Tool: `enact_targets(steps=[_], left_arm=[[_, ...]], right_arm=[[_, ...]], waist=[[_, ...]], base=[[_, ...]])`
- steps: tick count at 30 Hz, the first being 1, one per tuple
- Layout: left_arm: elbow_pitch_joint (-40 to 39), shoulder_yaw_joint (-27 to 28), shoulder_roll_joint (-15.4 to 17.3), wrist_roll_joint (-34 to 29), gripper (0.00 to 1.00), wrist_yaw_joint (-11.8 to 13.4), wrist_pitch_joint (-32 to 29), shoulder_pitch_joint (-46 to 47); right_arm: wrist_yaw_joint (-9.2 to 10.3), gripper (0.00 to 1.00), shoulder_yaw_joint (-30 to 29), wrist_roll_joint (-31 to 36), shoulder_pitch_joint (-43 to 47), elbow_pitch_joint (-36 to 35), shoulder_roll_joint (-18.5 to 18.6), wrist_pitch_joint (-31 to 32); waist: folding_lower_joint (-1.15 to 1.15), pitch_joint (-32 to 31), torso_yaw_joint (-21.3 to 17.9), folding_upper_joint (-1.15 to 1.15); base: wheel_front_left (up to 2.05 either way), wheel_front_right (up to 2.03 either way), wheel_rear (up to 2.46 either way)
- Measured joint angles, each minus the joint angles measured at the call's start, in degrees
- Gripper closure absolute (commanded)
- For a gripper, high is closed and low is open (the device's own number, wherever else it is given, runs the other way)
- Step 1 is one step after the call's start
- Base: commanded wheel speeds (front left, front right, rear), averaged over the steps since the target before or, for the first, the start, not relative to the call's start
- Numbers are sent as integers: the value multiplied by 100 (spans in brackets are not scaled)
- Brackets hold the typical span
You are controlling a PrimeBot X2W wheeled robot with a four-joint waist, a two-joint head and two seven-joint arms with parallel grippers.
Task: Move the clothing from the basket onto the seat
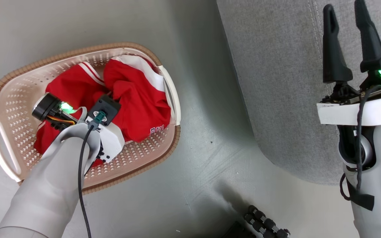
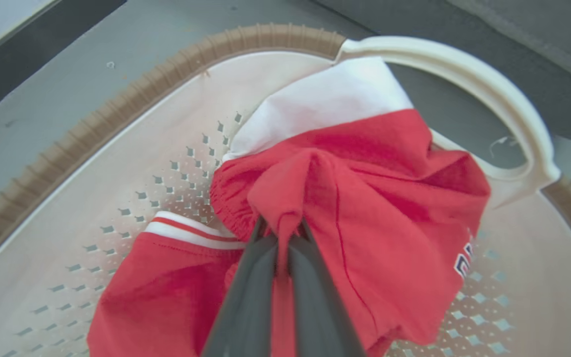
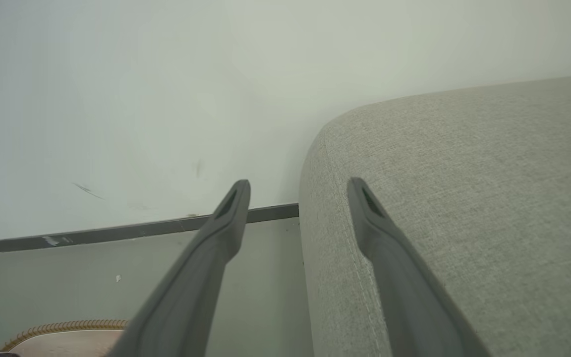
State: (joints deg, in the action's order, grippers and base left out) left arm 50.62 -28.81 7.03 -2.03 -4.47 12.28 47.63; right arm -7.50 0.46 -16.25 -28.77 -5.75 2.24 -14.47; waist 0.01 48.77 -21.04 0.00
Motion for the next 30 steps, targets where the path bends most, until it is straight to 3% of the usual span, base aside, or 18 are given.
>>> enact_targets(steps=[15, 30], left_arm=[[-985, 434, 22, 348, 100, 421, 194, -400], [-2816, 1217, 200, 951, 100, 669, 203, -762]], right_arm=[[0, 0, 49, 363, -1, 277, 3, -14], [0, 0, 248, 929, 5, 632, 16, -14]], waist=[[0, -487, 338, 0], [0, -1226, 789, 0]], base=[[0, 0, 0], [0, 0, 0]])
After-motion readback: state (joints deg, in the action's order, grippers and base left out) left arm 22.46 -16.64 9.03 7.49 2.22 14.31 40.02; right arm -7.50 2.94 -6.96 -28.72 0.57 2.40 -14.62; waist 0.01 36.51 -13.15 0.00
